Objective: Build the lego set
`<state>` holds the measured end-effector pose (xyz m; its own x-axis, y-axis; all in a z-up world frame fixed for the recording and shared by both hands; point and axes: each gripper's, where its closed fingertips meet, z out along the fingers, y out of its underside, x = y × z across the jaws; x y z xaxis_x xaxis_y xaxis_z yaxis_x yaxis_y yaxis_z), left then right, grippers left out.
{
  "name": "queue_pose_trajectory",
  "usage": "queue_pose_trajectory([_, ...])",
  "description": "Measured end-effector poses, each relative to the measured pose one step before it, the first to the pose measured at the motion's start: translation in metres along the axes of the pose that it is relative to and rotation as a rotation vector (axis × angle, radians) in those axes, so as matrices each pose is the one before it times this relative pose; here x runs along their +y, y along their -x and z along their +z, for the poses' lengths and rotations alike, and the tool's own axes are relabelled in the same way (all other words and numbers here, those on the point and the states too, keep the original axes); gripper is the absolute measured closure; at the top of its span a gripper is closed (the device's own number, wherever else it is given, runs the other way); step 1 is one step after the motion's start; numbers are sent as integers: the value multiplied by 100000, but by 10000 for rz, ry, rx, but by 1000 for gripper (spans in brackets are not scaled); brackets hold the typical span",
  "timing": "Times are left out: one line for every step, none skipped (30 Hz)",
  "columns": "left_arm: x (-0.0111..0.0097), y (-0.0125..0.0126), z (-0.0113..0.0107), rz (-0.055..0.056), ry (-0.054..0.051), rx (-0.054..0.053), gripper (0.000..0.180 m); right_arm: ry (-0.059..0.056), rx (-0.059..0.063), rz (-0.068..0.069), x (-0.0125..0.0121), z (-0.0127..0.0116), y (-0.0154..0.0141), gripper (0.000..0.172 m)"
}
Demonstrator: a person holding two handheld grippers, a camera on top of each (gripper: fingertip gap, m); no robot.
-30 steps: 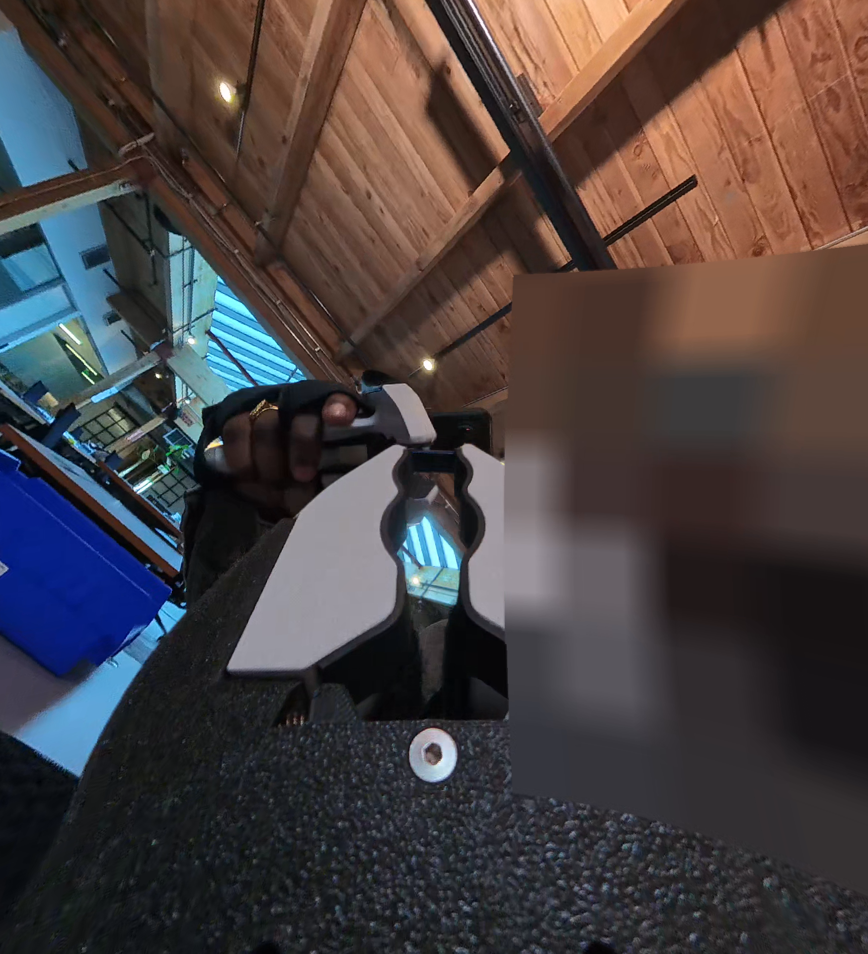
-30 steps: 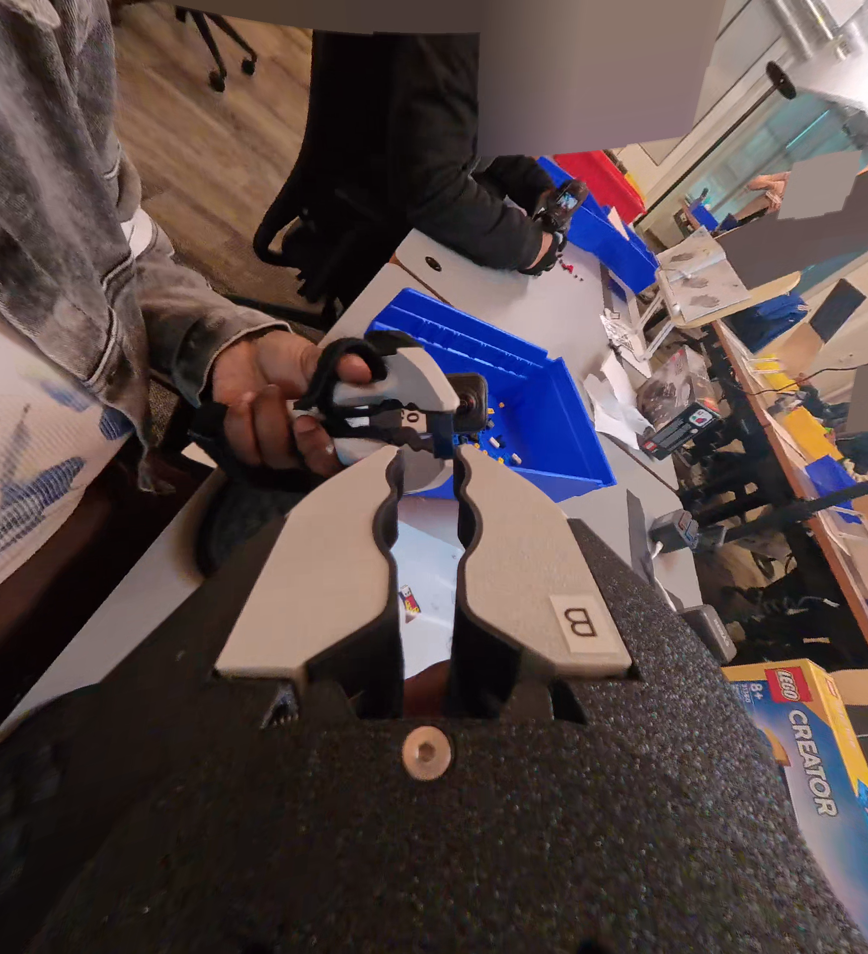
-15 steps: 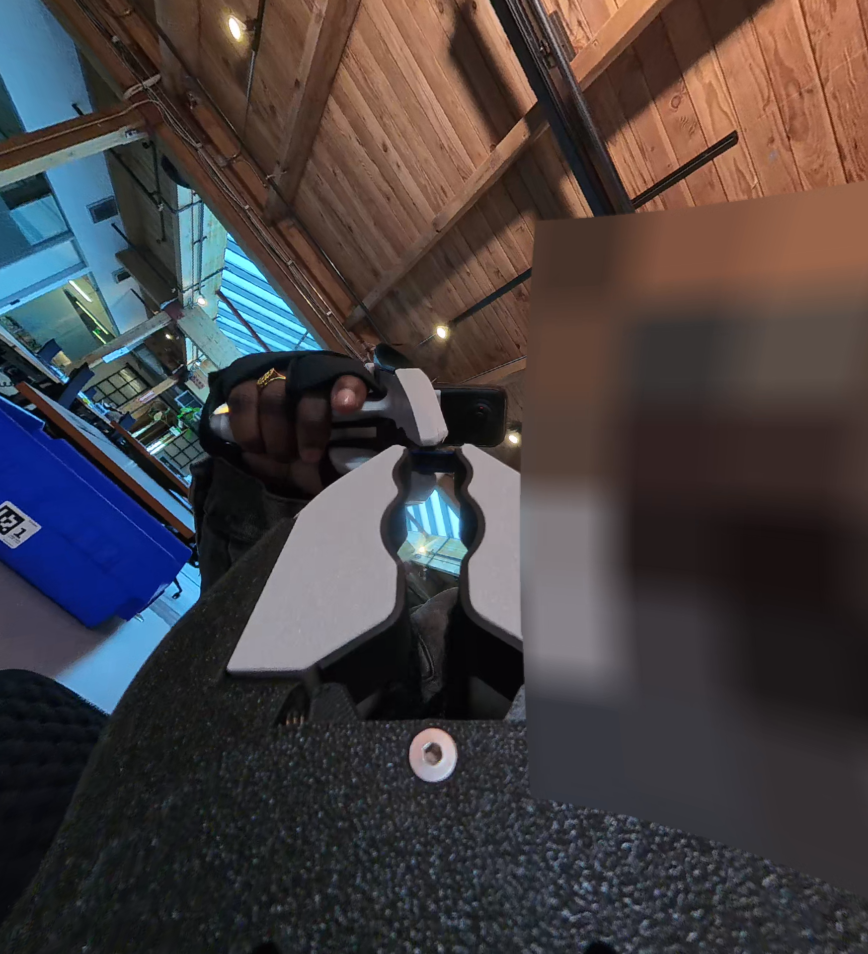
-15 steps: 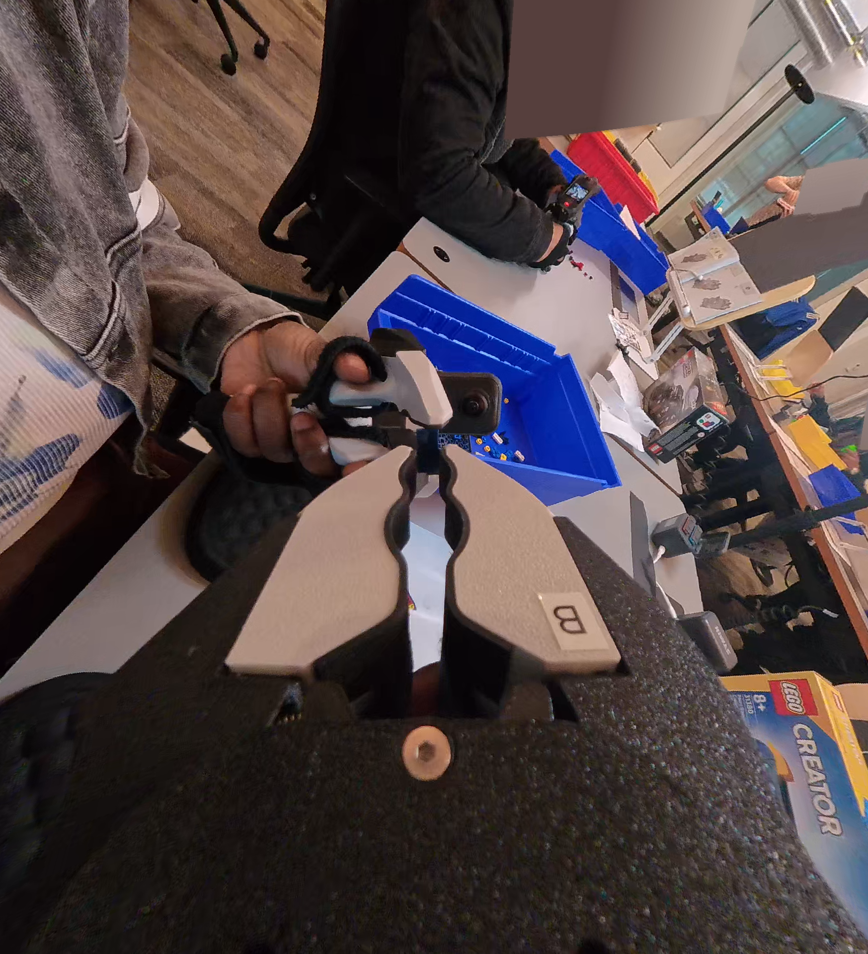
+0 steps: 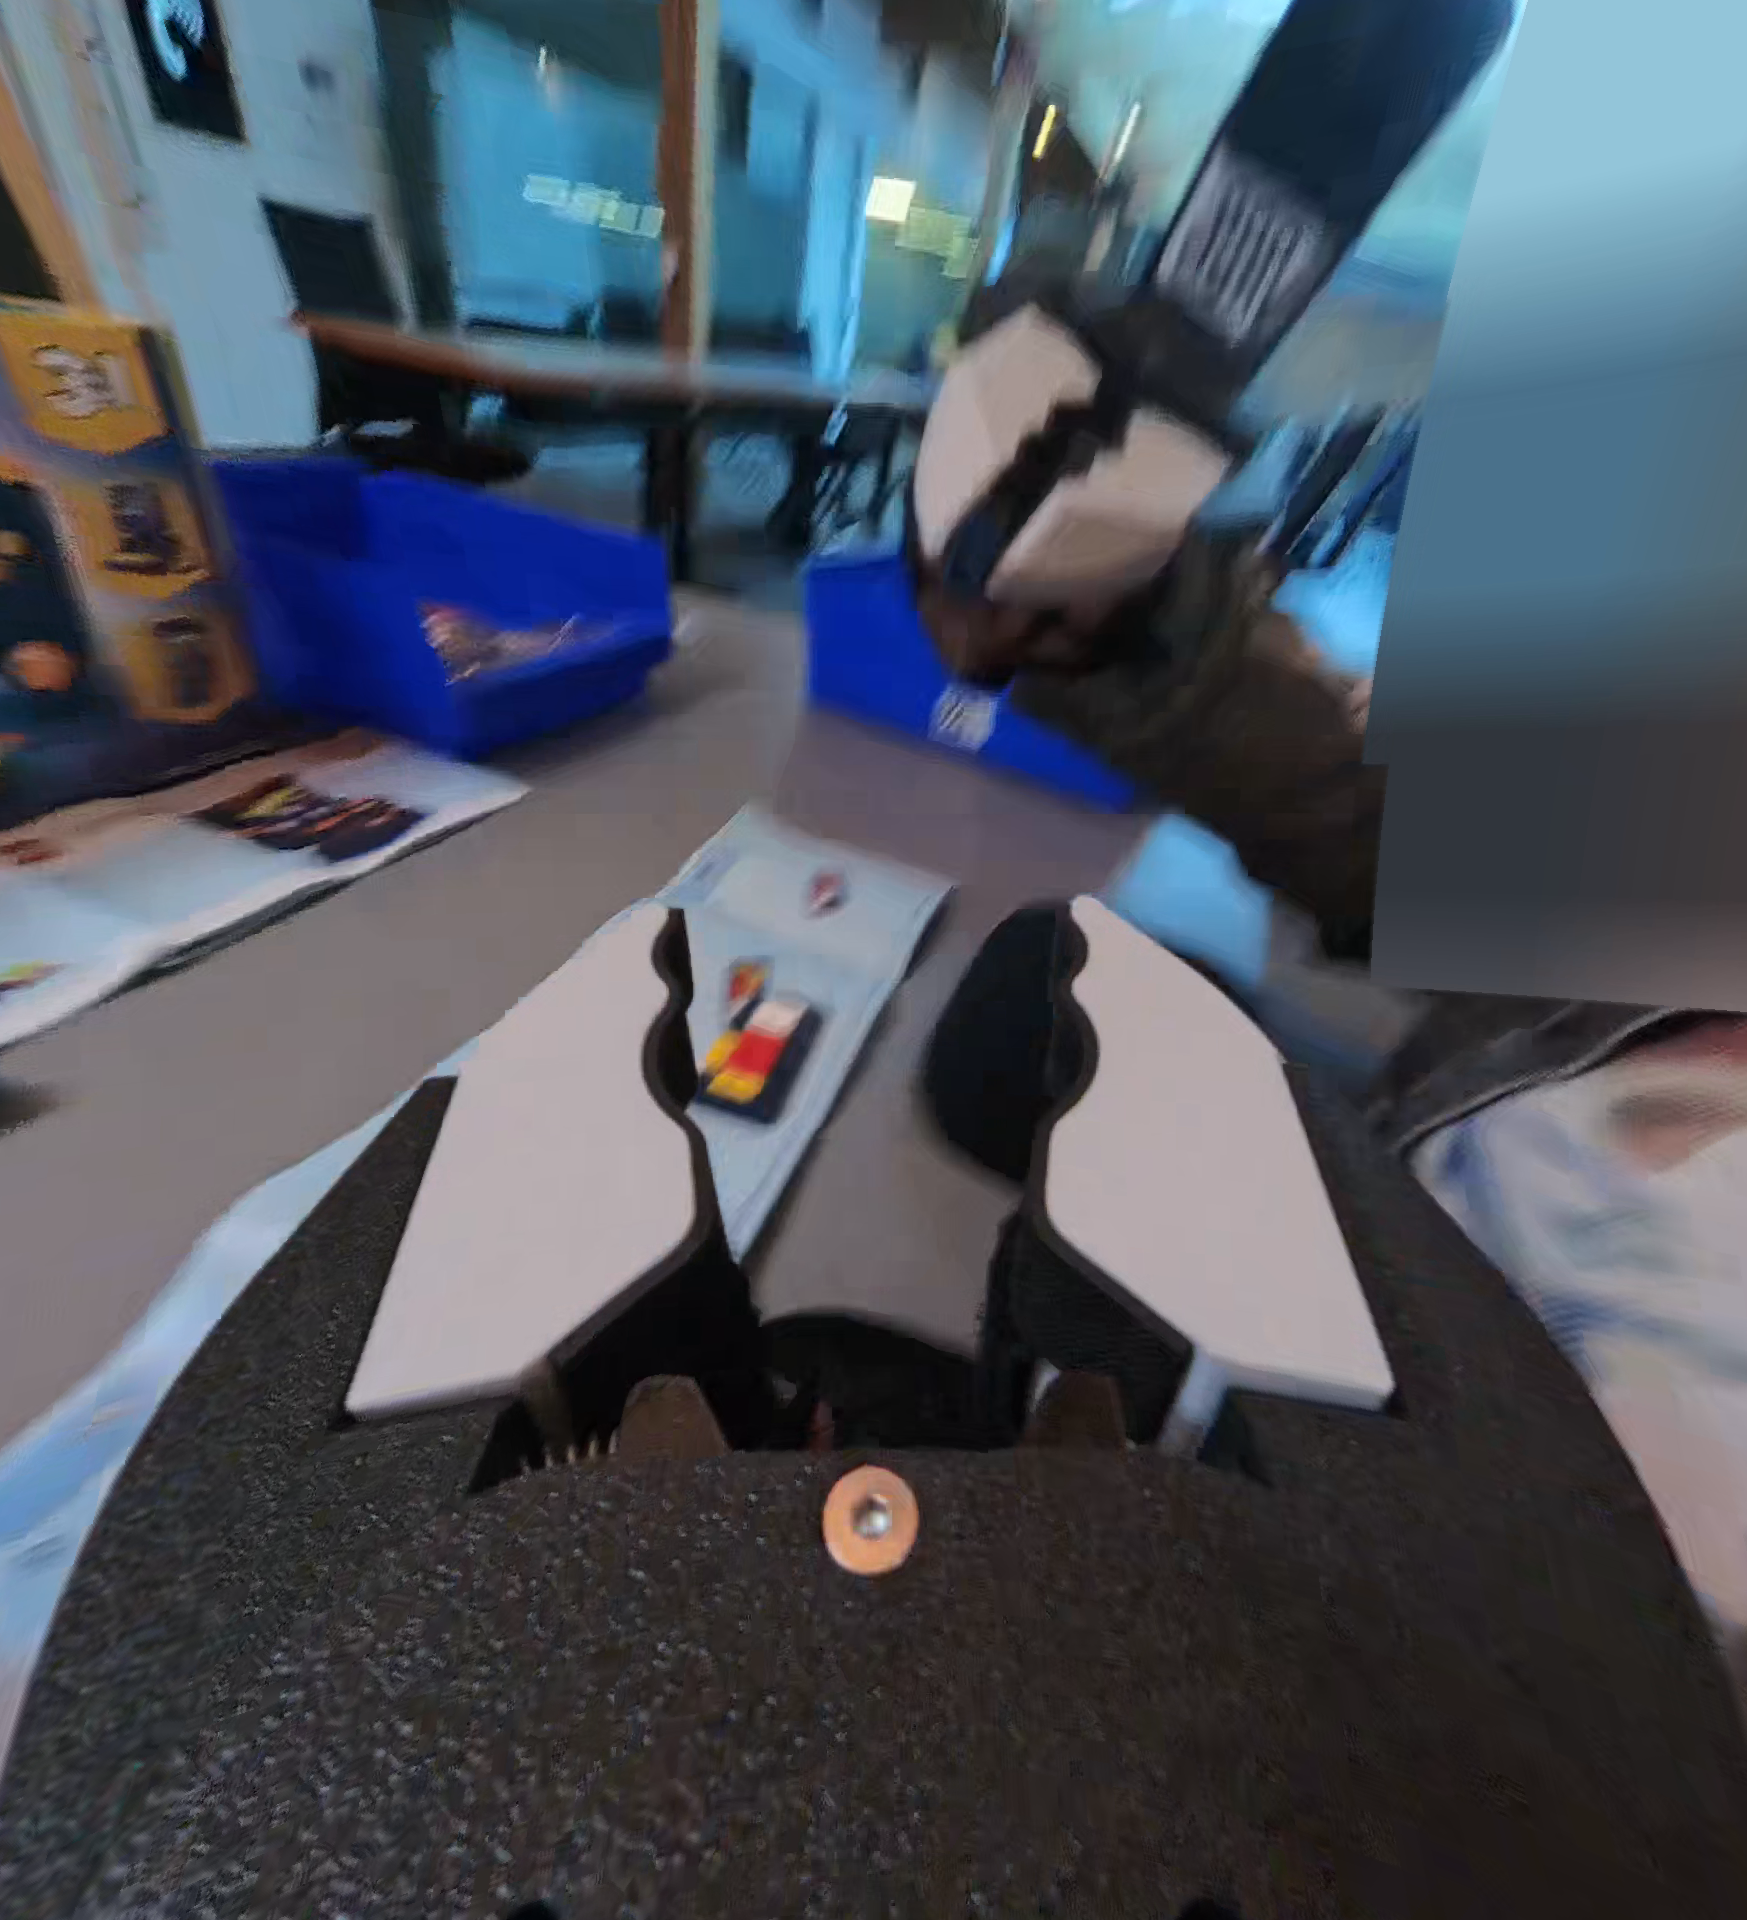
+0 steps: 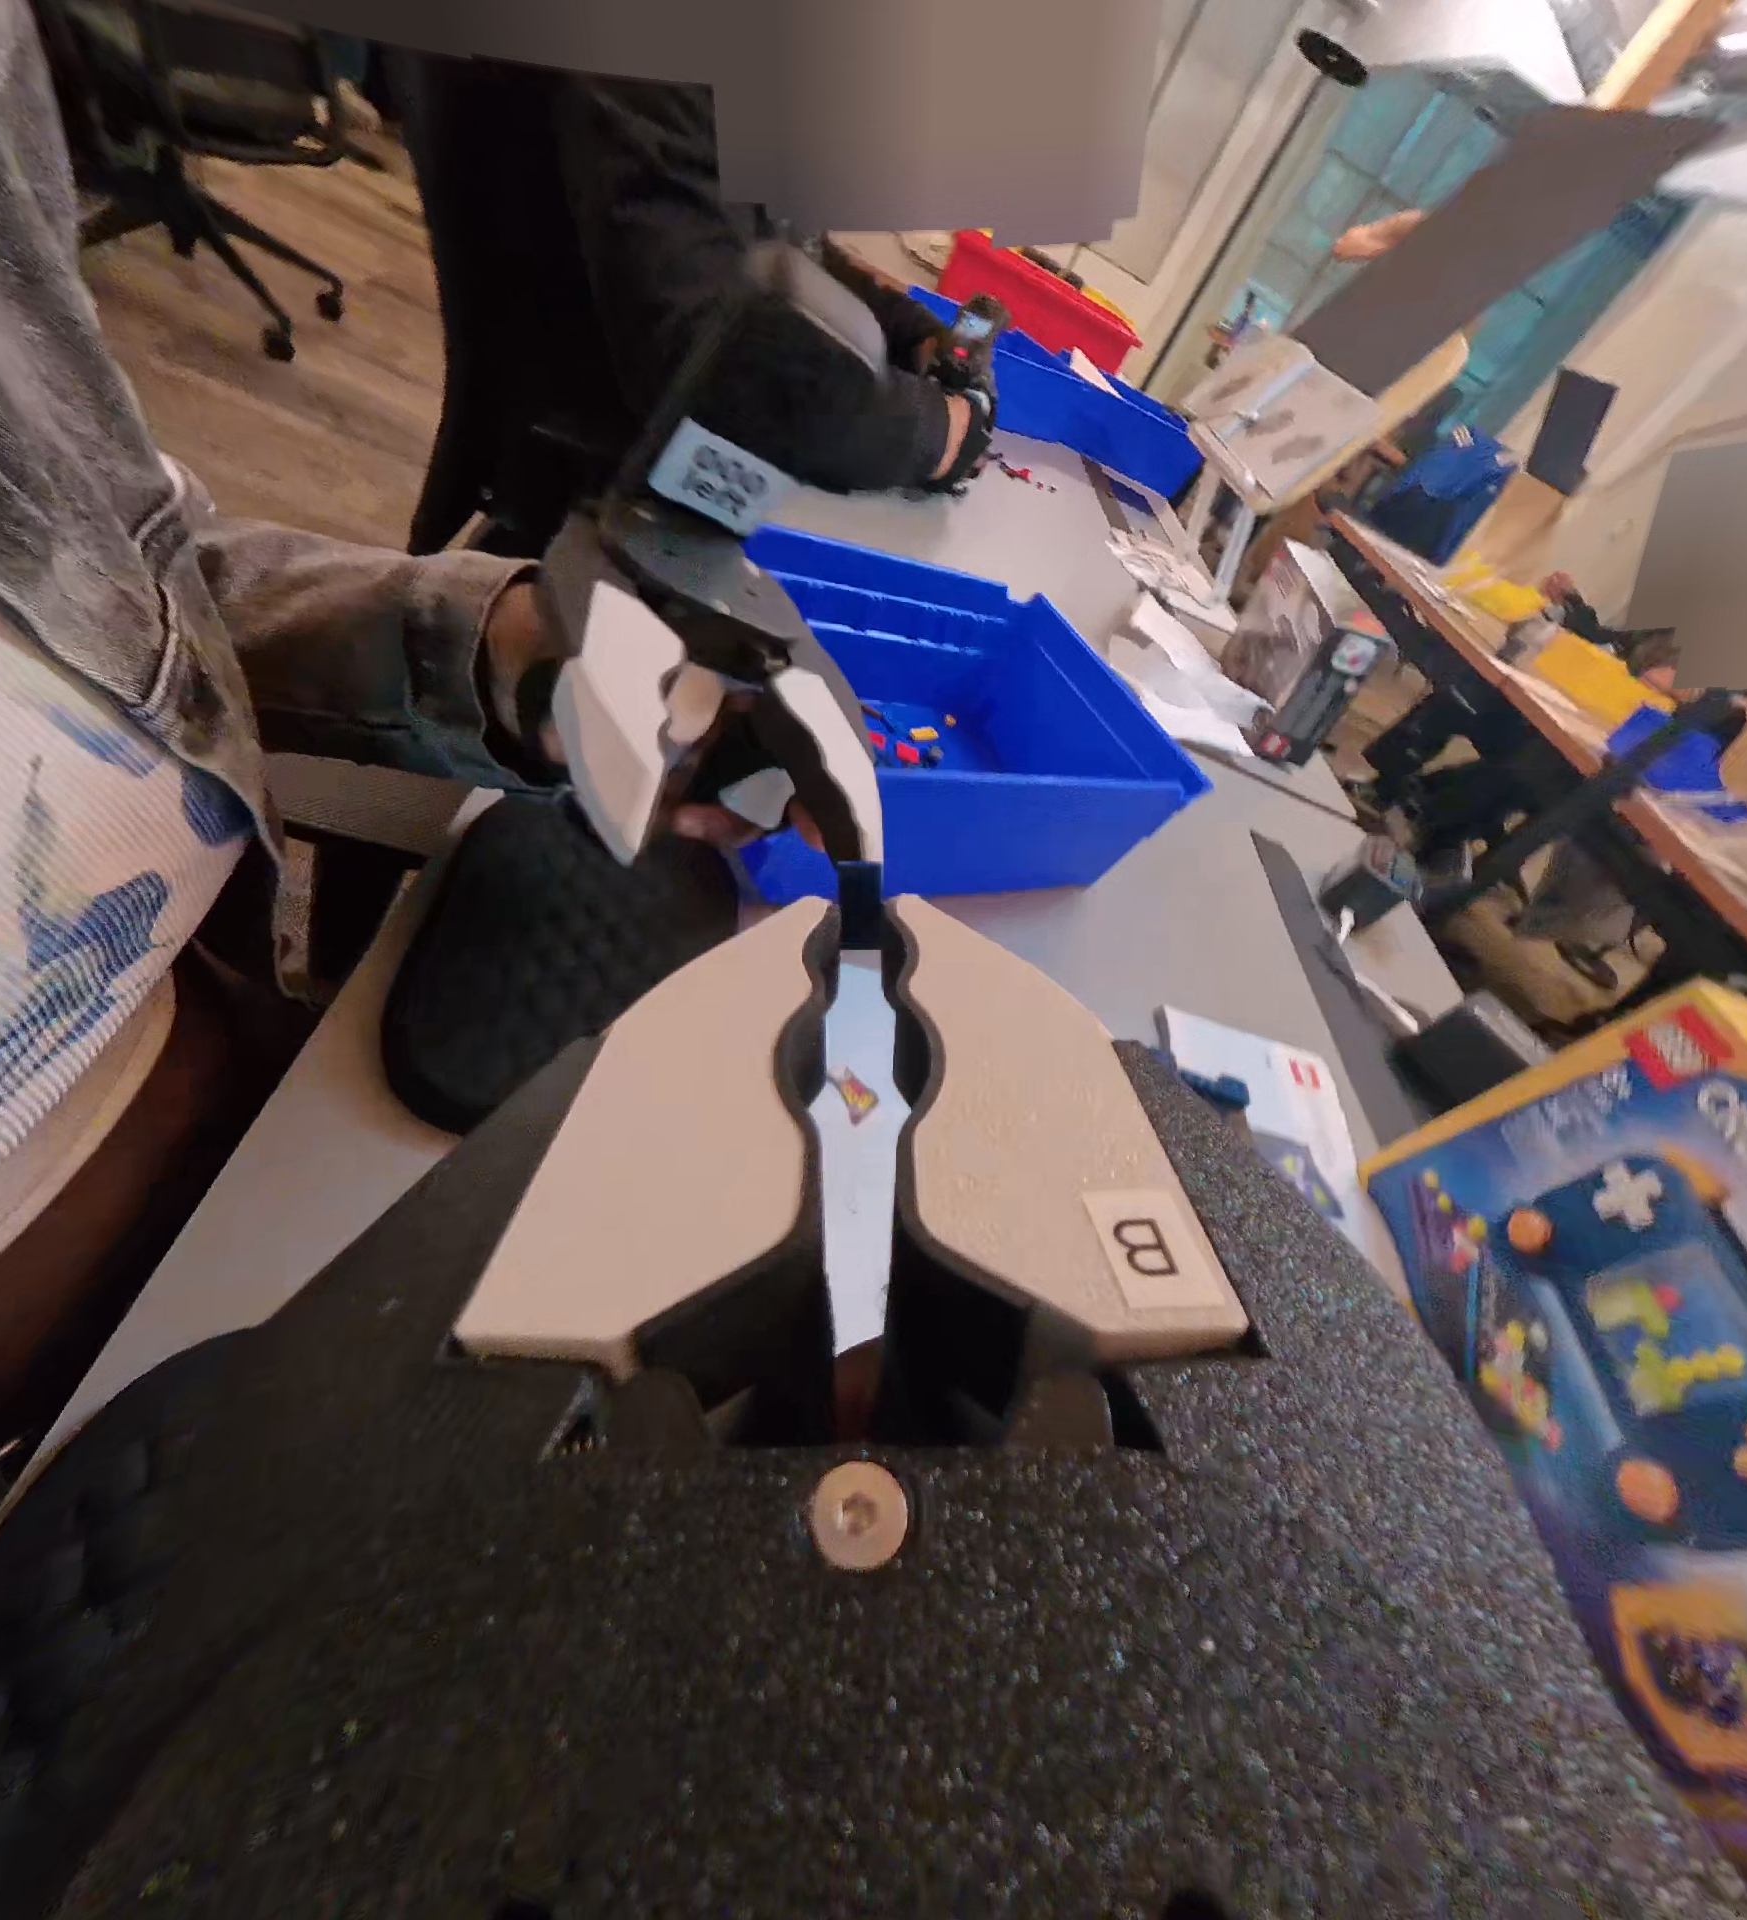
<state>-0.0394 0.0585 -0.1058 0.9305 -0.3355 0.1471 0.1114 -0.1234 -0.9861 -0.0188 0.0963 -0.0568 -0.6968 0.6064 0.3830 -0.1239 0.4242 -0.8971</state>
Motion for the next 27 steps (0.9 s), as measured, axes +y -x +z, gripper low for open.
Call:
queue_pose_trajectory([1004,751,450,727,716,-503,117,-27,175,276,775,-441,-125,164])
queue_pose_trajectory([864,598,688,432,598,-350,121,-60,148,290,719,-405,-98,164])
queue_pose_trajectory([885,123,910,283,617,-10,123,-72,138,284,674,-368,-103,164])
queue_pose_trajectory([849,-168,1059,207,592,209,126,-64,143,258,631,-329,-108,164])
queue_pose_trajectory([841,-77,1172,146,562,198,127,-72,131,224,533,-322,-84,164])
queue_pose_trajectory([802,69,1205,96,557,144,127,-91,97,200,423,-306,-60,164])
queue_pose_trajectory([717,27,1196,139,519,203,127,-95,77,184,329,-322,-52,164])
queue_pose_trajectory([560,202,1123,100,432,128,126,-91,76,158,263,-326,-67,164])
queue_pose_trajectory([522,277,955,85,482,76,126,-81,81,128,206,-326,-95,164])
queue_pose_trajectory([506,256,819,164,528,75,126,-71,76,100,156,-324,-90,165])
queue_pose_trajectory([405,251,738,173,451,65,124,-70,59,82,112,-324,-87,164])
queue_pose_trajectory([254,264,646,95,336,41,123,-70,53,73,77,-309,-87,165])
queue_pose_trajectory([165,227,554,28,240,41,123,-66,56,62,57,-300,-104,165])
queue_pose_trajectory([105,70,479,41,182,128,123,-58,49,53,52,-280,-103,165])
queue_pose_trajectory([-33,57,421,-7,64,127,124,-50,40,45,46,-274,-85,165])
queue_pose_trajectory([27,-50,375,-49,107,177,125,-50,44,39,31,-255,-89,165])
queue_pose_trajectory([105,-156,359,-25,170,209,125,-49,50,38,23,-241,-113,165])
queue_pose_trajectory([117,-39,362,7,166,102,125,-41,52,32,18,-228,-113,165])
queue_pose_trajectory([214,11,343,37,194,55,128,-37,61,22,1,-218,-135,165])
queue_pose_trajectory([6,-129,188,-34,47,134,129,-40,62,16,-14,-224,-139,165])
queue_pose_trajectory([-112,-150,-74,-62,-50,163,136,-43,55,14,-51,-217,-129,165])
queue_pose_trajectory([47,-14,-168,-91,32,65,148,-39,54,14,-58,-215,-123,165])
queue_pose_trajectory([112,238,-269,-81,22,-154,148,-32,60,10,-54,-215,-114,165])
queue_pose_trajectory([124,321,-424,54,-39,-261,148,-25,67,5,-38,-214,-118,165])
queue_pose_trajectory([144,262,-537,72,-69,-234,148,-9,75,7,-1,-213,-109,165])
queue_pose_trajectory([242,226,-553,-7,-26,-156,148,5,85,5,28,-206,-134,165])
queue_pose_trajectory([332,173,-547,-94,13,-91,148,9,92,3,33,-226,-136,165])
